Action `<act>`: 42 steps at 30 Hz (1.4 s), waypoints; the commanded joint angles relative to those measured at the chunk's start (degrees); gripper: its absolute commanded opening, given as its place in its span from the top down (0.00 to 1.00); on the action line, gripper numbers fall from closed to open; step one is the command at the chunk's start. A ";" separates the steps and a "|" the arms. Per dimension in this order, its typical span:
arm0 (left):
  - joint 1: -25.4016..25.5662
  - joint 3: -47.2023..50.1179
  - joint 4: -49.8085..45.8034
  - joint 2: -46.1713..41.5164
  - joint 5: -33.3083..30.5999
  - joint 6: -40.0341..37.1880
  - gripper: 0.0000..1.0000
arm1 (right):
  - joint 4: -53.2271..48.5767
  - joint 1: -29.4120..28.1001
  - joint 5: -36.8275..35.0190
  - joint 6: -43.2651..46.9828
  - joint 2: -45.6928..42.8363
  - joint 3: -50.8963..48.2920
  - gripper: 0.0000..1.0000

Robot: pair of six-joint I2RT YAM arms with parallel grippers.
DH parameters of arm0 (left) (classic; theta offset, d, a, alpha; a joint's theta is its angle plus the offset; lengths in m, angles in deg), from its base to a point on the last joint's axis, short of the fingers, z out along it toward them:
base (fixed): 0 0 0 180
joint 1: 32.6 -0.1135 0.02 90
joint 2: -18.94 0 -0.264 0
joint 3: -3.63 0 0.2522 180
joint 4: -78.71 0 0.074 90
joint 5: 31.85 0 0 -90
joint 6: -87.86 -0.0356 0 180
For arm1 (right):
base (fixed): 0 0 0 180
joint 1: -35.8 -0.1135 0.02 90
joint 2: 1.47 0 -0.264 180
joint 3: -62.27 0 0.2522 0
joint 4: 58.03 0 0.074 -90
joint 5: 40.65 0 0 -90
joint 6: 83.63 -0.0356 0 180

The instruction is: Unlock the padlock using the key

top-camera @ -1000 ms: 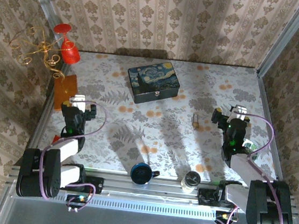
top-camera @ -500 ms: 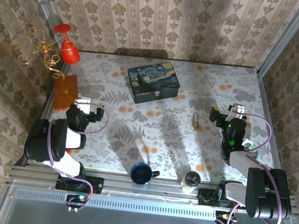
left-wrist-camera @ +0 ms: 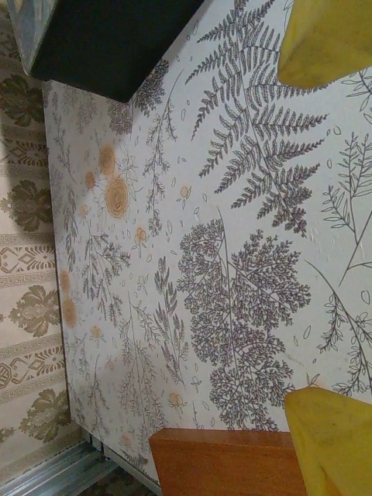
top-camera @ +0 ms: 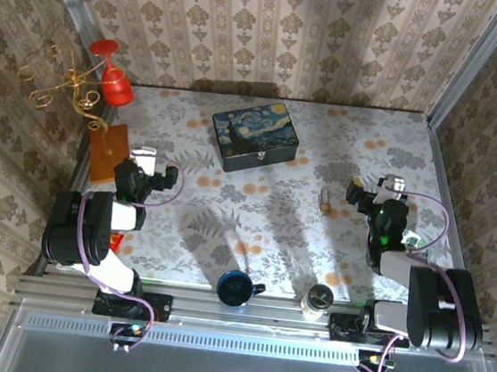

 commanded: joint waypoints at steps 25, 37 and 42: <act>0.00 0.00 -1.15 -0.63 -0.10 -0.94 0.00 | -3.95 -0.04 13.36 5.45 11.14 8.46 0.00; 0.64 0.00 -1.28 -0.79 -1.10 -1.50 0.00 | -3.92 -0.16 13.13 5.54 11.06 8.33 0.00; 0.71 0.00 -1.28 -0.74 -1.19 -1.55 0.00 | -3.92 -0.22 13.13 5.54 11.10 8.34 0.00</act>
